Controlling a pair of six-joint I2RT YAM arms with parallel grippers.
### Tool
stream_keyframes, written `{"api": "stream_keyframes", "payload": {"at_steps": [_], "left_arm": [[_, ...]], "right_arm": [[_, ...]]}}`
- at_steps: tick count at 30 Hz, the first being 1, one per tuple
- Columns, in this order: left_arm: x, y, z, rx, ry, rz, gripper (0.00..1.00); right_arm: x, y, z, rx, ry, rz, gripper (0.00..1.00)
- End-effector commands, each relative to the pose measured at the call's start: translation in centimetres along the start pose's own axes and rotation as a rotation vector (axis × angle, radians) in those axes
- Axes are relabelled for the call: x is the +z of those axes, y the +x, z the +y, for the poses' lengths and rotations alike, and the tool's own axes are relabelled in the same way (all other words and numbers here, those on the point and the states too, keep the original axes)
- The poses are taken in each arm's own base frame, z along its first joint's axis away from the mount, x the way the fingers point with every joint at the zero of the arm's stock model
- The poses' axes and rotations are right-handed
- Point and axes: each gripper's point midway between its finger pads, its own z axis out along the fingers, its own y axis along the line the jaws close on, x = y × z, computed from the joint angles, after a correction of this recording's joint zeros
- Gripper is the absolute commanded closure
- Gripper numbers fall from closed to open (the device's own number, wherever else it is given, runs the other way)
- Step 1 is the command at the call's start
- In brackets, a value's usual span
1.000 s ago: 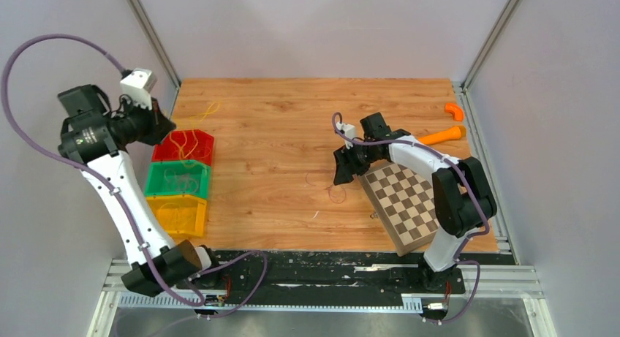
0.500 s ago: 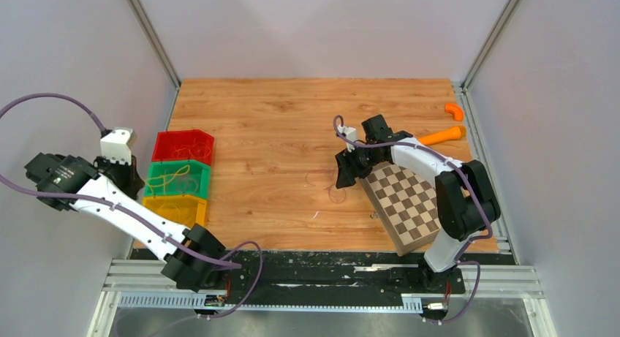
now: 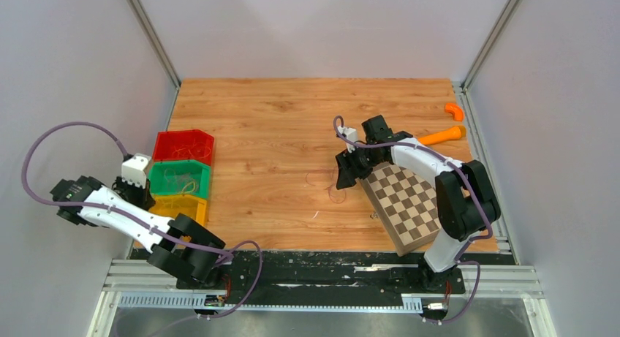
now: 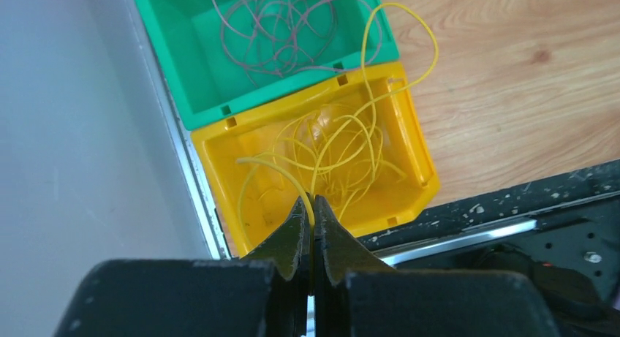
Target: Untangle the cables
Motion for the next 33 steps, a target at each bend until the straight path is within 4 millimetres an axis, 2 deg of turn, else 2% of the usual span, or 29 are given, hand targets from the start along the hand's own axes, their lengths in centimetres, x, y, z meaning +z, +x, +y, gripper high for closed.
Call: {"api": "stream_keyframes", "payload": {"at_steps": [1,4,5,6,7,8,11,18,29,33], "left_arm": [[1.5,2.0,2.9,0.163,-0.097,0.026,1.0],[2.3,4.3,4.5,0.23,-0.136,0.107,1.0],[3.0,5.3,4.3,0.229,-0.124,0.125,1.0],[2.9,5.9,5.3,0.261,-0.156,0.16,1.0],[3.4,7.1,5.1,0.259,-0.147,0.201,1.0],[3.6,7.3,5.4,0.277,-0.159,0.212,1.0],[4.4,8.3,4.9,0.282,-0.156,0.249,1.0],[7.3,7.8,3.2,0.345,-0.128,0.249,1.0],[11.1,3.5,1.9,0.356,-0.07,0.178,1.0],[11.3,1.8,2.2,0.409,-0.074,0.168,1.0]], "right_arm": [[-0.8,-0.5,0.4,-0.028,-0.001,-0.022,0.36],[-0.7,-0.4,0.4,-0.028,-0.001,-0.018,0.36],[-0.7,-0.3,0.3,-0.026,-0.002,-0.015,0.36],[-0.7,-0.3,0.3,-0.024,-0.001,-0.013,0.36],[-0.5,-0.2,0.2,-0.02,-0.001,-0.008,0.35],[-0.5,-0.3,0.2,-0.018,-0.002,-0.007,0.36],[-0.2,-0.3,0.2,-0.01,-0.009,-0.001,0.36],[0.0,-0.2,-0.1,0.0,-0.006,0.011,0.36],[0.2,0.2,-0.2,0.004,-0.008,0.021,0.36],[0.1,0.2,-0.2,0.0,-0.005,0.021,0.36]]}}
